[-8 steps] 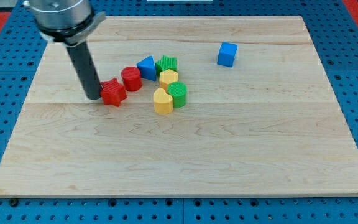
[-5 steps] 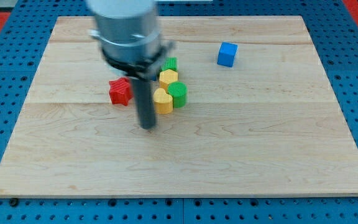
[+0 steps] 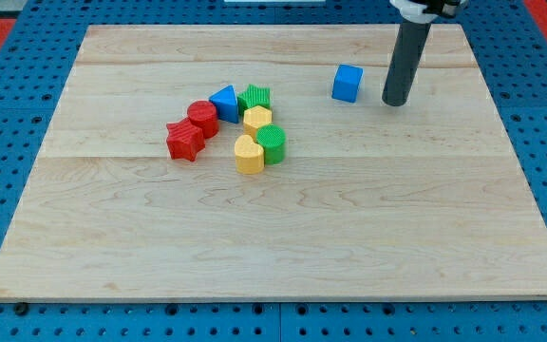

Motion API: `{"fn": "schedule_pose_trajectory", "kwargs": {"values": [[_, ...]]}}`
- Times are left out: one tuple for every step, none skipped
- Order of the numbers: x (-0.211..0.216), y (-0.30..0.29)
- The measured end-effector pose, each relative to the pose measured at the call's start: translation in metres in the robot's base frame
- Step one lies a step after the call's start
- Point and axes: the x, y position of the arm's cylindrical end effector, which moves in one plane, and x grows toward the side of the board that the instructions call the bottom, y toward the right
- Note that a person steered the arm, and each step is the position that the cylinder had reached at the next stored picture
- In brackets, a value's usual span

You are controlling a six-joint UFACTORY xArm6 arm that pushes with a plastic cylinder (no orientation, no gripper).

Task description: Put the blue cube bottom right to the red star

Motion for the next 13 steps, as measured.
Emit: {"fn": "schedule_pose_trajectory", "kwargs": {"values": [[-0.044, 0.044], [-0.1, 0.072], [-0.124, 0.017], [-0.075, -0.02], [-0.032, -0.042], [-0.057, -0.061], [-0.055, -0.071], [-0.02, -0.091], [-0.001, -0.096], [0.025, -0.094], [0.059, -0.092], [0.096, -0.083], [0.136, -0.069]]}}
